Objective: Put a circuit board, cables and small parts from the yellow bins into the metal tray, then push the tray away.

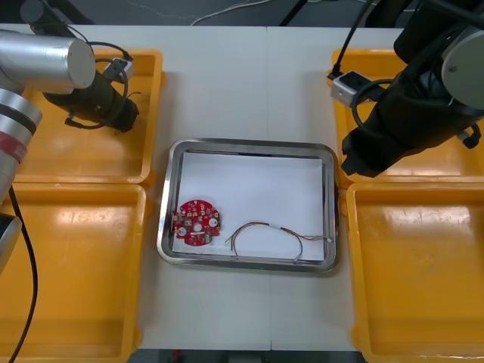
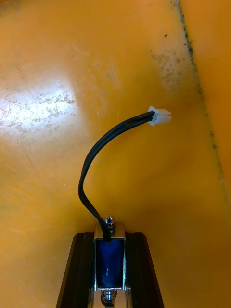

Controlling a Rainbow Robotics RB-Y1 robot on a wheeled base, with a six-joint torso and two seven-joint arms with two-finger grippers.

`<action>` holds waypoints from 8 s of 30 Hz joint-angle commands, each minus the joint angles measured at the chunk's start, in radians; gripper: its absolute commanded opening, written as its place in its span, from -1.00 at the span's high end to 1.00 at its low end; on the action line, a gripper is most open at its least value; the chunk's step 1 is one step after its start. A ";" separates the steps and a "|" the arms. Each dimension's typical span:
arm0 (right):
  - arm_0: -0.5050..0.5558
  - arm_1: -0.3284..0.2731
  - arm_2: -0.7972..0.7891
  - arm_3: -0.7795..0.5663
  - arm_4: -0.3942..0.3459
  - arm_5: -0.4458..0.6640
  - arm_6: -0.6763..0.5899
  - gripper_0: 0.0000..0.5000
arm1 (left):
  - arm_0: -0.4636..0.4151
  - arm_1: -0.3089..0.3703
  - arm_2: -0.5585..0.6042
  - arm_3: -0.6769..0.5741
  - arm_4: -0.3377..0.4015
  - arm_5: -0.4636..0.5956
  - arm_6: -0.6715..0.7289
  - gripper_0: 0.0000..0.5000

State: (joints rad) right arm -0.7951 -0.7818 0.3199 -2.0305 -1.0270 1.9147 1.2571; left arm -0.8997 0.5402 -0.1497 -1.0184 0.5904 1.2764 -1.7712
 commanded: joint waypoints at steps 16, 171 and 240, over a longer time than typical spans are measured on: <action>0.252 -0.137 -0.383 -0.036 0.015 0.005 -0.077 -1.00 | -0.047 0.035 0.256 -0.282 -0.029 0.423 -0.068 1.00; -0.167 0.296 0.013 1.204 0.768 -1.089 -0.651 0.85 | 0.054 0.040 -0.122 -0.891 0.086 0.643 0.840 -1.00; -0.064 -0.019 -0.205 0.898 0.292 -0.554 0.094 -0.87 | -0.071 0.047 0.190 0.000 -0.161 -0.038 0.346 -1.00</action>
State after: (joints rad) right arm -0.8621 -0.7567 0.1467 -1.0940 -0.7285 1.3663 1.3131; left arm -0.8941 0.6119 0.0638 -1.0495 0.4215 1.2758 -1.4708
